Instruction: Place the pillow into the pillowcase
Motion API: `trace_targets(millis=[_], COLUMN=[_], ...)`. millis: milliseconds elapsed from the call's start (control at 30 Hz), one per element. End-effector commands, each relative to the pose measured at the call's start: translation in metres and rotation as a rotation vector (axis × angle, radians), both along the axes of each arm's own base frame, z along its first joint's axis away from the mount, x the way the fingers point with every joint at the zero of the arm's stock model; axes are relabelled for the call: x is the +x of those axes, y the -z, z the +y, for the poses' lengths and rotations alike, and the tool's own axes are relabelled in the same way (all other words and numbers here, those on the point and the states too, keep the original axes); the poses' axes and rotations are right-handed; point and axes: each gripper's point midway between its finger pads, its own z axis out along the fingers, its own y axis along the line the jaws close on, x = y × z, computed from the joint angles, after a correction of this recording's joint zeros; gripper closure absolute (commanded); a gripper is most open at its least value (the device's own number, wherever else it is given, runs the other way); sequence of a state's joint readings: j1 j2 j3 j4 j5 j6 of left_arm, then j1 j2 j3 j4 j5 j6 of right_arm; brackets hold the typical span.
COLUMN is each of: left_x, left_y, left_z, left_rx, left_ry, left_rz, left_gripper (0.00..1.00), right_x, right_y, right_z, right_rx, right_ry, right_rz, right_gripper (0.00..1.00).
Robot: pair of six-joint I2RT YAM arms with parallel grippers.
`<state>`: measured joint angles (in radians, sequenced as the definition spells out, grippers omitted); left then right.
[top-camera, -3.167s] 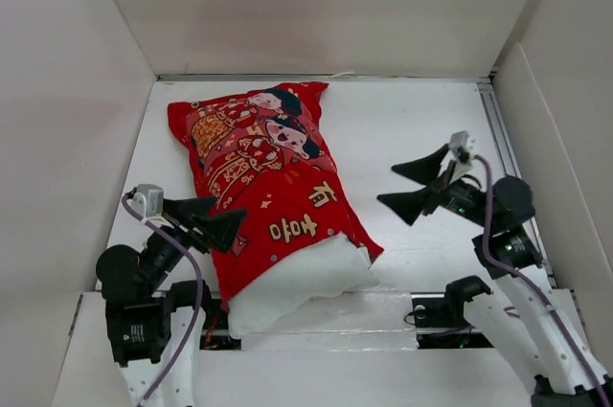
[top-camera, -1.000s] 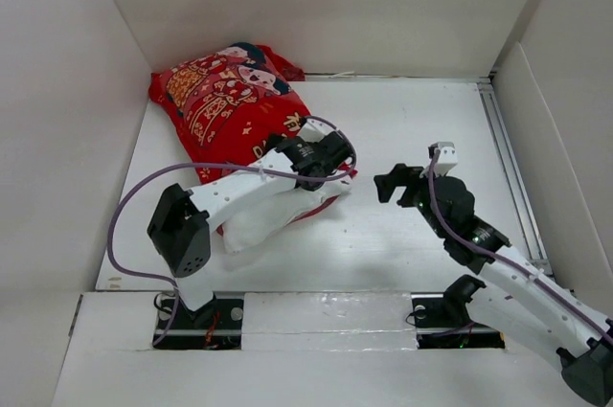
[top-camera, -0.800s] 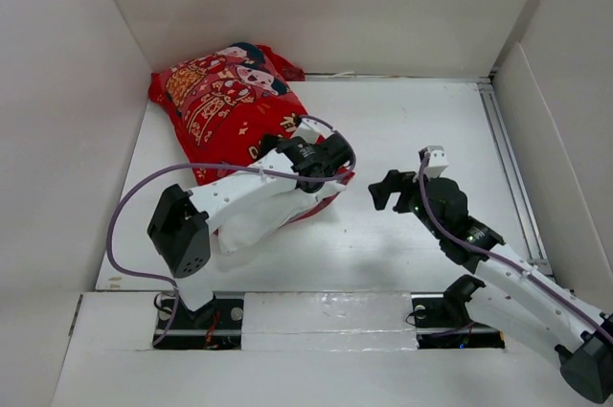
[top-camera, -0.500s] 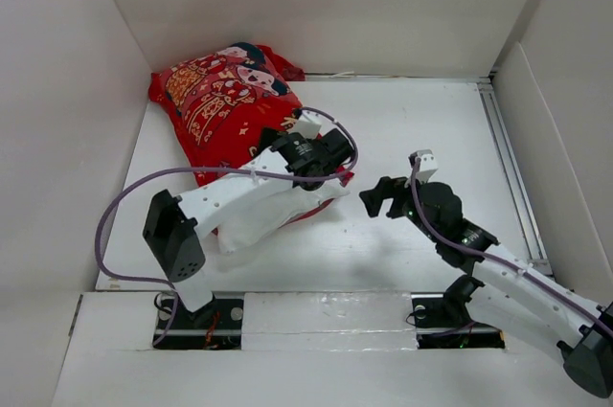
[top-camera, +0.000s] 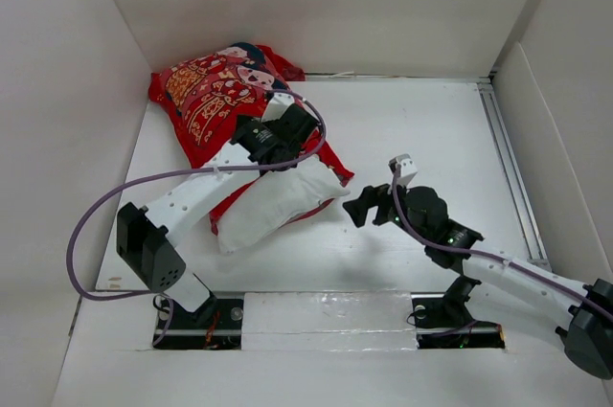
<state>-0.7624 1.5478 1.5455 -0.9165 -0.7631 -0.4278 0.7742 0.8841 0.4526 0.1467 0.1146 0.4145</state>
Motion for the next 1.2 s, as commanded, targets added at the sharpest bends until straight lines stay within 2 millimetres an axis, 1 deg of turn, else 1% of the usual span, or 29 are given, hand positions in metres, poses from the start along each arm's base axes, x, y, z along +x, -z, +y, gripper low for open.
trace_targets(millis=[0, 33, 200, 233, 267, 300, 333, 367, 400, 433, 467, 500, 567, 600, 633, 700, 733, 767, 800, 833, 900, 933, 967, 1000, 1033, 1067, 1100, 1133, 1167], left_x=[-0.010, -0.013, -0.019, -0.019, -0.018, -0.014, -0.014, -0.009, -0.012, -0.010, -0.011, -0.012, -0.011, -0.010, -0.010, -0.008, -0.007, -0.004, -0.001, 0.004, 0.007, 0.013, 0.014, 0.010, 0.010, 0.010, 0.006, 0.003, 0.001], left_y=[0.007, 0.013, 0.020, 0.020, 0.021, 0.021, 0.022, 0.024, 0.027, 0.025, 0.028, 0.029, 0.032, 0.039, 0.039, 0.044, 0.043, 0.044, 0.038, 0.036, 0.030, 0.021, 0.017, 0.010, 0.008, -0.002, -0.006, -0.009, -0.014], left_z=[-0.009, -0.006, -0.004, -0.004, 0.000, 0.003, 0.003, 0.003, 0.005, 0.004, 0.000, -0.001, -0.002, 0.002, 0.002, 0.002, 0.004, 0.004, 0.004, 0.004, 0.005, 0.005, 0.005, 0.004, 0.001, -0.006, -0.003, -0.009, -0.017], left_rx=[-0.049, -0.036, -0.036, -0.036, -0.014, -0.008, -0.008, -0.002, 0.008, 0.002, 0.004, 0.004, 0.002, 0.024, 0.024, 0.042, 0.051, 0.061, 0.062, 0.081, 0.096, 0.098, 0.103, 0.116, 0.125, 0.121, 0.121, 0.125, 0.118], left_ry=[0.072, 0.072, 0.072, 0.072, 0.060, 0.044, 0.044, 0.031, 0.017, 0.017, 0.021, 0.032, 0.032, 0.028, 0.028, 0.014, 0.008, 0.002, -0.005, -0.015, -0.038, -0.060, -0.074, -0.070, -0.069, -0.062, -0.074, -0.067, -0.047], left_rz=[0.040, 0.055, 0.081, 0.081, 0.073, 0.063, 0.063, 0.069, 0.092, 0.085, 0.091, 0.101, 0.098, 0.119, 0.119, 0.121, 0.113, 0.105, 0.084, 0.076, 0.066, 0.037, 0.026, 0.022, 0.020, -0.007, 0.000, -0.003, -0.022], left_gripper=[0.02, 0.02, 0.02, 0.02, 0.02, 0.02, 0.02, 0.06, 0.08, 0.09, 0.09, 0.13, 0.16, 0.20, 0.28, 0.36, 0.41, 0.49, 0.54, 0.60, 0.74, 0.83, 0.88, 0.92, 0.94, 0.99, 1.00, 1.00, 1.00], right_x=[0.005, 0.005, 0.004, 0.004, 0.002, 0.002, 0.002, -0.001, 0.000, 0.000, -0.002, -0.002, -0.002, -0.002, -0.004, -0.006, -0.010, -0.012, -0.013, -0.014, -0.015, -0.018, -0.026, -0.031, -0.032, -0.039, -0.040, -0.039, -0.037], right_y=[-0.031, -0.031, -0.030, -0.030, -0.030, -0.030, -0.030, -0.030, -0.033, -0.030, -0.030, -0.030, -0.032, -0.028, -0.031, -0.036, -0.032, -0.035, -0.039, -0.038, -0.040, -0.039, -0.039, -0.039, -0.039, -0.045, -0.049, -0.043, -0.042], right_z=[0.009, 0.009, 0.012, 0.012, 0.015, 0.015, 0.015, 0.017, 0.018, 0.018, 0.020, 0.020, 0.021, 0.023, 0.025, 0.032, 0.036, 0.040, 0.044, 0.048, 0.055, 0.060, 0.069, 0.074, 0.079, 0.087, 0.091, 0.097, 0.103], right_rx=[0.070, 0.070, 0.071, 0.071, 0.071, 0.071, 0.071, 0.071, 0.078, 0.071, 0.072, 0.072, 0.078, 0.073, 0.084, 0.096, 0.094, 0.104, 0.111, 0.113, 0.120, 0.115, 0.112, 0.111, 0.100, 0.103, 0.107, 0.092, 0.074], right_ry=[-0.013, -0.013, -0.022, -0.022, -0.031, -0.032, -0.032, -0.042, -0.042, -0.042, -0.051, -0.052, -0.051, -0.062, -0.077, -0.106, -0.128, -0.140, -0.151, -0.160, -0.183, -0.202, -0.242, -0.266, -0.266, -0.251, -0.229, -0.209, -0.196], right_rz=[-0.086, -0.086, -0.085, -0.085, -0.085, -0.085, -0.085, -0.085, -0.091, -0.085, -0.084, -0.084, -0.091, -0.082, -0.088, -0.111, -0.105, -0.114, -0.134, -0.135, -0.153, -0.165, -0.171, -0.183, -0.203, -0.225, -0.235, -0.245, -0.247], right_gripper=[0.00, 0.00, 0.00, 0.00, 0.00, 0.00, 0.00, 0.00, 0.00, 0.00, 0.00, 0.00, 0.00, 0.00, 0.00, 0.00, 0.00, 0.00, 0.00, 0.00, 0.00, 0.00, 0.00, 0.00, 0.00, 0.00, 0.00, 0.00, 0.00])
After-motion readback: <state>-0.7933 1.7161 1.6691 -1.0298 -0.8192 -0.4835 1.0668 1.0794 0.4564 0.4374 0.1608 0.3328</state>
